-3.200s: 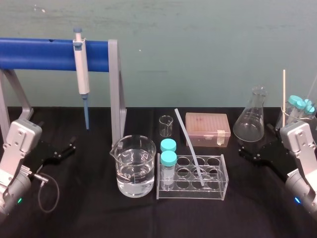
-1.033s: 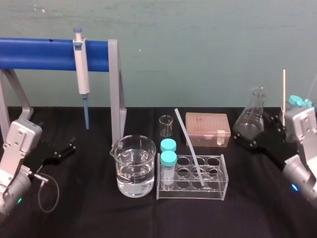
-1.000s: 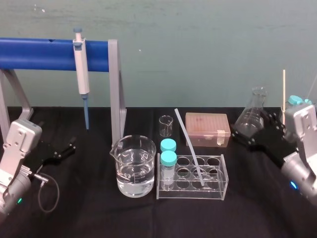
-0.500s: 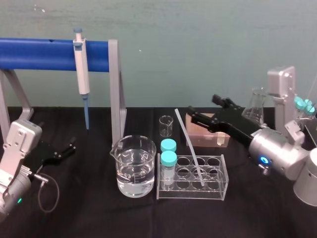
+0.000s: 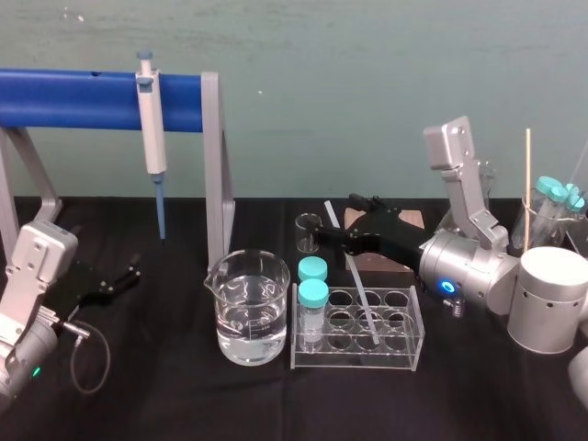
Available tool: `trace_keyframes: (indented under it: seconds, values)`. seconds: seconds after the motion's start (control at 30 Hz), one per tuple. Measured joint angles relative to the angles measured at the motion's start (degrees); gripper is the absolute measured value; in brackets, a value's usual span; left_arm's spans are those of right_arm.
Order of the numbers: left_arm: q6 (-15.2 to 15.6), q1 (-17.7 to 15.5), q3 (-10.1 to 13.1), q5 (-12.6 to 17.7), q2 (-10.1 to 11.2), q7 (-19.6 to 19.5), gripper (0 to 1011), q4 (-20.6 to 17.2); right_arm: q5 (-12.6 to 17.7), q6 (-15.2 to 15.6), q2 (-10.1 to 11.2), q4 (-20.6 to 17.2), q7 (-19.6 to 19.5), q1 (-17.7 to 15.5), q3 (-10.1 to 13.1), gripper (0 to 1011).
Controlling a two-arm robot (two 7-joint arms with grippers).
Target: Pick up the stirring rod with one hand, then place it down.
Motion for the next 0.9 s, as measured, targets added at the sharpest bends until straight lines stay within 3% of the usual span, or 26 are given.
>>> trace_keyframes:
  seconds: [0.4, 0.83, 0.9]
  values:
    - [0.0, 0.0, 0.0, 0.0, 0.0, 0.0, 1000, 0.0, -1.1, 3.6, -0.7, 1.3, 0.1, 0.8, -0.8, 1003]
    - [0.0, 0.0, 0.0, 0.0, 0.0, 0.0, 1000, 0.0, -1.6, 3.8, -0.5, 1.2, 0.0, 0.8, -1.0, 1003]
    - [0.0, 0.0, 0.0, 0.0, 0.0, 0.0, 1000, 0.0, -1.6, 3.8, -0.6, 1.2, 0.0, 0.8, -0.9, 968]
